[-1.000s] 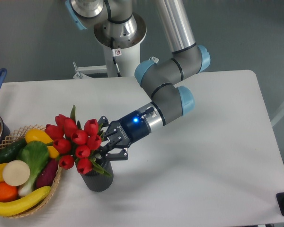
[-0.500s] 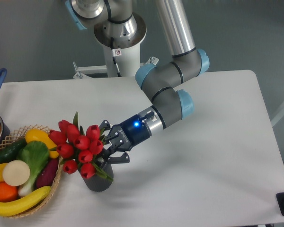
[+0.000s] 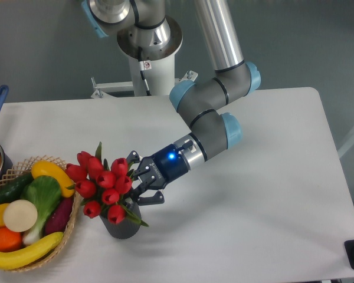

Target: Insert the flowers into the vase

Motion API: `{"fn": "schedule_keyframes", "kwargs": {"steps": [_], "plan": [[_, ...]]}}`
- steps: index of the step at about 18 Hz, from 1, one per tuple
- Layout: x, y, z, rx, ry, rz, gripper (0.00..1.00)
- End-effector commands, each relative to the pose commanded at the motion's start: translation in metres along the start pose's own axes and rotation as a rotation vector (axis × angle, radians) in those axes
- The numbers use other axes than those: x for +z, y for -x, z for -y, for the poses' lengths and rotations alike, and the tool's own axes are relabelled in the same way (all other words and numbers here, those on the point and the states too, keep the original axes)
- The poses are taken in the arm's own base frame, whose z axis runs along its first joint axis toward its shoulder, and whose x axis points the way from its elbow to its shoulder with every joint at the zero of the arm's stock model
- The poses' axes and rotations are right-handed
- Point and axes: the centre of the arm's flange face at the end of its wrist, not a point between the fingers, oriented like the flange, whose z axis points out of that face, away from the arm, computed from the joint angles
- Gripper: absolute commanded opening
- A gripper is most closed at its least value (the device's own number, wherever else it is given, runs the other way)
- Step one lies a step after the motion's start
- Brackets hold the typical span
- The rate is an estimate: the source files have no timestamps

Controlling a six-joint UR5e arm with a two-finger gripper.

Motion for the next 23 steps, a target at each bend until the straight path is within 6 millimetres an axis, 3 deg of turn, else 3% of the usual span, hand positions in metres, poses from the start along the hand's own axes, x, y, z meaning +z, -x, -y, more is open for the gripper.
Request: {"fn": "schedule_keyframes", "kwargs": {"steps": [2, 5, 11, 12, 15, 21, 23], "plan": [[0.0, 0.0, -0.001, 0.0, 0.008, 0.0, 0.62], [0.0, 0.0, -0.002, 0.002, 0.015, 0.0, 0.82], [-0.004, -0.002, -0.004, 0.005, 0.03, 0.008, 1.0], [-0.029, -0.004, 0.005, 0.031, 0.05, 0.053, 1.0], [-0.071, -0.01, 0.017, 0.058, 0.126, 0.13, 1.0], [-0.144, -0.001, 0.018, 0.107, 0.239, 0.255, 1.0], [-0.18, 0.002, 0.02, 0.147, 0.304, 0.312, 1.0]]}}
